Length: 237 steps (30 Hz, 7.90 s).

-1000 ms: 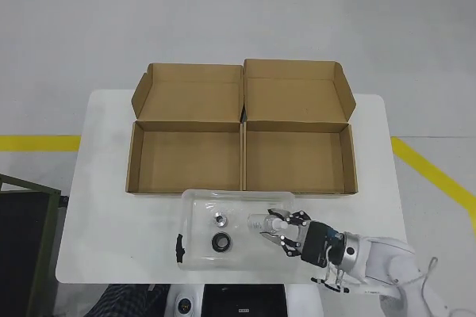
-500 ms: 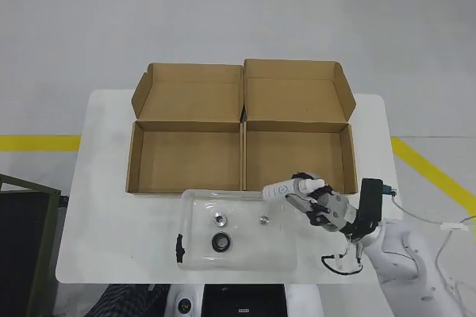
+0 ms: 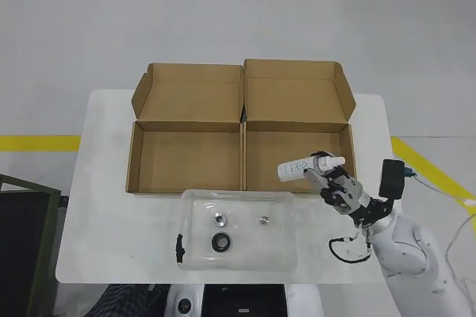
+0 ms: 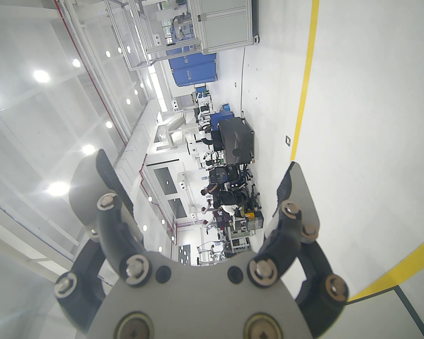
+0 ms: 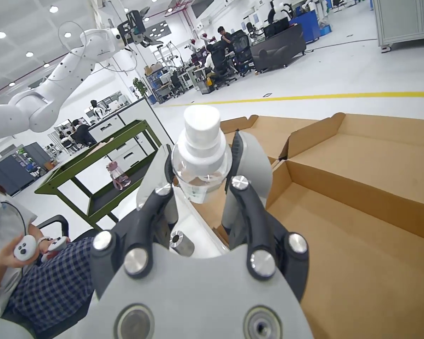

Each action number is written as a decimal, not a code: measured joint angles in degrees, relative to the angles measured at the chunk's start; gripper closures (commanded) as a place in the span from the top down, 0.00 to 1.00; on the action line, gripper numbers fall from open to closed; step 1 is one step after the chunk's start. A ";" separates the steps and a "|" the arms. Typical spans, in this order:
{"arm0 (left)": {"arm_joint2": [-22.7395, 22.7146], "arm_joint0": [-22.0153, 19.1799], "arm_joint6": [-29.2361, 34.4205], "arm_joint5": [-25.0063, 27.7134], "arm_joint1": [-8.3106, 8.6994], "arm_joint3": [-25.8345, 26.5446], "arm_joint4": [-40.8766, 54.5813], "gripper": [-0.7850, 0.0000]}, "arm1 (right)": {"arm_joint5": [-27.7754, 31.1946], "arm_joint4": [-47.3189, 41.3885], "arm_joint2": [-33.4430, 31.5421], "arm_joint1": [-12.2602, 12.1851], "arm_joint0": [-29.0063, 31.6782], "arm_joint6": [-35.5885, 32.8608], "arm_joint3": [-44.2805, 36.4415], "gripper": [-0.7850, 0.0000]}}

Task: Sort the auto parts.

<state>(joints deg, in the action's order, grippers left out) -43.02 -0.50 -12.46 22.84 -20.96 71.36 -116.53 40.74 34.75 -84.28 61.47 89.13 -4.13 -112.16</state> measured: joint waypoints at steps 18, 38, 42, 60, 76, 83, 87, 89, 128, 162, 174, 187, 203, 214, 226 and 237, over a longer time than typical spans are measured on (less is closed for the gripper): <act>0.00 0.00 0.00 0.00 0.00 0.00 0.00 1.00 | -19.97 28.87 7.71 1.44 -5.49 -1.32 -1.24 0.00; 0.00 0.00 0.00 0.00 0.00 0.00 0.00 1.00 | -29.76 33.98 21.63 4.67 -20.57 -10.31 9.00 0.00; 0.00 0.00 0.00 0.00 0.00 0.00 0.00 1.00 | -31.22 34.15 23.41 5.37 -22.71 -10.86 12.04 0.00; 0.00 0.00 0.00 0.00 0.00 0.00 0.00 1.00 | -34.55 34.56 28.43 7.97 -29.84 -17.50 18.99 0.04; 0.00 0.00 0.00 0.00 0.00 0.00 0.00 1.00 | -33.27 34.90 27.72 8.69 -29.43 -17.17 19.59 0.47; 0.00 0.00 0.00 0.00 0.00 0.00 0.00 1.00 | -32.75 35.51 26.33 8.67 -28.26 -15.83 17.77 1.00; 0.00 0.00 0.00 0.00 0.00 0.00 0.00 1.00 | -32.01 36.79 24.92 8.39 -27.13 -15.78 15.22 1.00; 0.00 0.00 0.00 0.00 0.00 0.00 0.00 1.00 | -30.59 36.81 23.91 8.14 -26.19 -16.31 13.27 1.00; 0.00 0.00 0.00 0.00 0.00 0.00 0.00 1.00 | 3.78 46.03 13.81 1.84 -0.14 -25.86 -12.51 1.00; 0.00 0.00 0.00 0.00 0.00 0.00 0.00 1.00 | -1.50 57.21 21.92 1.67 -3.47 -30.64 -6.43 0.82; 0.00 0.00 0.00 0.00 0.00 0.00 0.00 1.00 | -3.46 58.72 24.09 1.96 -5.44 -32.88 -4.42 0.50; 0.00 0.00 0.00 0.00 0.00 0.00 0.00 1.00 | -4.86 59.78 25.80 2.22 -6.58 -34.56 -3.55 0.20; 0.00 0.00 0.00 0.00 0.00 0.00 0.00 1.00 | -4.33 59.25 24.96 1.75 -4.55 -30.28 -7.35 0.00; 0.00 0.00 0.00 0.00 0.00 0.00 0.00 1.00 | -1.83 45.80 19.49 1.30 -4.10 -20.65 -6.13 0.00; 0.00 0.00 0.00 0.00 0.00 0.00 0.00 1.00 | 1.77 25.80 12.11 0.52 -4.17 -16.22 -3.77 0.00; 0.00 0.00 0.00 0.00 0.00 0.00 0.00 1.00 | 1.54 8.77 11.43 0.43 -7.86 -17.38 0.59 0.00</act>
<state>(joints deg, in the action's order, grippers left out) -43.02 -0.50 -12.46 22.84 -20.96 71.36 -116.53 42.28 43.52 -72.84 61.90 81.27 -21.51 -111.57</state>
